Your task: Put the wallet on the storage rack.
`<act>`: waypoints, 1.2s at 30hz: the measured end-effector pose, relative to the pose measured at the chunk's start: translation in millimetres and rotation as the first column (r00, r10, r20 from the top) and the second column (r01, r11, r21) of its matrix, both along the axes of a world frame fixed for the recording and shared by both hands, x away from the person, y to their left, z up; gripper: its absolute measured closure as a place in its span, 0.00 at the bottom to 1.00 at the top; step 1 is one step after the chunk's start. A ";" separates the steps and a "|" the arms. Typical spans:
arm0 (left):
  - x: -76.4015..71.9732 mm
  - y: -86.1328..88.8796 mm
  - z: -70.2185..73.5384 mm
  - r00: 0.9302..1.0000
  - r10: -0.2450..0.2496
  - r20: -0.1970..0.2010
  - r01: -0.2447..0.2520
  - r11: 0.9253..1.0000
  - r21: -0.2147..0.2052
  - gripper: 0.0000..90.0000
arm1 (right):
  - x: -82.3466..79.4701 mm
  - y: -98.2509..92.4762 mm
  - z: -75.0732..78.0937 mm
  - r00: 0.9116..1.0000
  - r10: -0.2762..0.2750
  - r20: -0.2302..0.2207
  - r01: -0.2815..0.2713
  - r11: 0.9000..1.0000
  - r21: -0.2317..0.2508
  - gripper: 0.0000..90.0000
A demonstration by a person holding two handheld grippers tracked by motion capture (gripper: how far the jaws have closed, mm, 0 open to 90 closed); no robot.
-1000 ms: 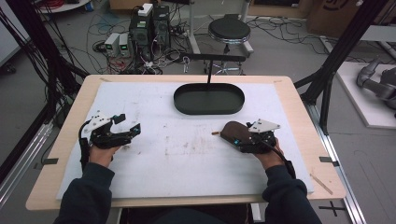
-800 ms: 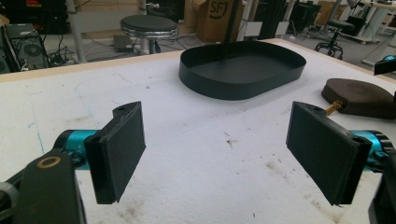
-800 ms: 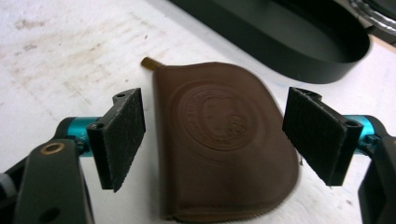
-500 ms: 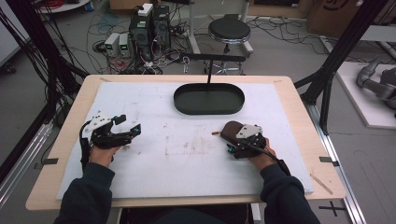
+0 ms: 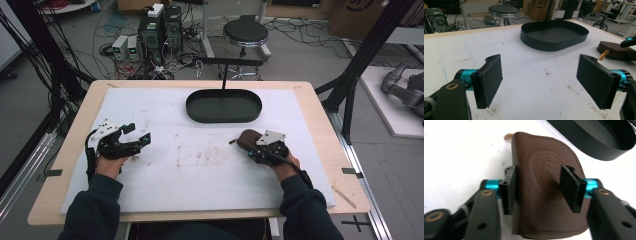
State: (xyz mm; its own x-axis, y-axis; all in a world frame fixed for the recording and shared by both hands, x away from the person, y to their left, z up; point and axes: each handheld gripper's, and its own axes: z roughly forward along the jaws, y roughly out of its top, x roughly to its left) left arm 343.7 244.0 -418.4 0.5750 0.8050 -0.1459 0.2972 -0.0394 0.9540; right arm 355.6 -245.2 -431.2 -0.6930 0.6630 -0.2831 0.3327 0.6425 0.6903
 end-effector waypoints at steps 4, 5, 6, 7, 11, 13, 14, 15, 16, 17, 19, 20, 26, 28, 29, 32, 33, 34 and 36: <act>-0.2 0.1 0.1 1.000 0.000 -0.003 0.000 1.000 0.001 0.24 | -1.5 -2.3 5.9 1.000 -0.004 -0.010 0.004 1.000 0.022 0.70; -0.2 0.2 0.1 1.000 0.000 -0.004 0.000 1.000 0.002 0.24 | -1.5 -2.3 5.9 1.000 -0.004 -0.010 0.004 1.000 0.022 0.70; -0.2 0.1 0.1 1.000 -0.001 -0.004 0.001 1.000 0.001 0.24 | -1.9 -4.6 9.4 1.000 -0.007 -0.020 0.008 0.999 0.045 0.73; -0.3 0.1 0.0 1.000 -0.002 -0.005 0.002 1.000 0.001 0.24 | -2.0 -5.2 10.1 1.000 -0.006 -0.023 0.007 0.999 0.053 0.75; -0.9 0.0 0.6 1.000 -0.010 -0.001 0.010 1.000 0.012 0.25 | -4.4 -11.7 20.1 1.000 -0.006 -0.019 0.008 0.994 0.110 0.81; -1.1 -0.3 0.7 1.000 -0.011 0.002 0.011 1.000 0.012 0.26 | -5.0 -13.5 22.6 1.000 -0.008 -0.022 0.011 0.991 0.130 0.83; -1.4 -0.5 0.9 1.000 -0.010 0.005 0.010 1.000 0.014 0.26 | -5.2 -14.0 23.7 1.000 -0.008 -0.023 0.011 0.991 0.135 0.84; -1.4 -0.4 1.1 1.000 -0.015 0.009 0.015 1.000 0.017 0.26 | -5.6 -14.4 25.0 1.000 -0.007 -0.024 0.010 0.990 0.140 0.84; -1.8 -0.1 1.5 1.000 -0.015 0.014 0.014 1.000 0.019 0.26 | -6.3 -14.7 26.7 1.000 -0.004 -0.027 0.008 0.989 0.149 0.85; -2.0 -0.1 1.8 1.000 -0.013 0.018 0.013 1.000 0.019 0.26 | -7.1 -14.9 28.5 1.000 -0.003 -0.027 0.007 0.987 0.160 0.86; -2.1 0.1 2.1 1.000 -0.013 0.020 0.012 1.000 0.018 0.26 | -8.6 -15.1 32.5 0.999 0.004 -0.035 0.003 0.983 0.185 0.86; -2.1 0.9 2.3 1.000 -0.012 0.021 0.011 1.000 0.024 0.26 | -9.7 -15.3 34.5 0.999 0.009 -0.036 -0.001 0.979 0.204 0.87; -2.8 1.3 2.8 1.000 -0.013 0.023 0.013 1.000 0.023 0.27 | -12.3 -17.3 43.1 0.994 0.034 -0.100 -0.002 0.954 0.300 0.88; -3.0 1.3 3.0 1.000 -0.015 0.022 0.014 1.000 0.025 0.27 | -11.7 -18.8 43.6 0.992 0.036 -0.123 0.006 0.945 0.326 0.88; -3.2 1.0 3.0 1.000 -0.015 0.024 0.015 1.000 0.024 0.27 | -10.7 -23.2 42.9 0.989 0.008 -0.146 0.045 0.932 0.359 0.88; -3.2 0.6 3.0 1.000 -0.019 0.024 0.019 1.000 0.024 0.26 | -6.8 -30.6 39.1 0.986 -0.070 -0.151 0.119 0.930 0.348 0.87; -3.1 0.5 2.8 1.000 -0.019 0.023 0.018 0.999 0.026 0.27 | -4.7 -34.3 37.4 0.984 -0.093 -0.153 0.142 0.928 0.346 0.87; -2.9 0.4 2.7 1.000 -0.018 0.023 0.018 0.999 0.029 0.27 | -4.7 -34.3 37.4 0.984 -0.093 -0.153 0.142 0.928 0.346 0.87; -2.6 0.2 2.5 1.000 -0.020 0.021 0.019 0.999 0.033 0.27 | -1.1 -43.1 36.6 0.980 -0.147 -0.135 0.187 0.914 0.360 0.86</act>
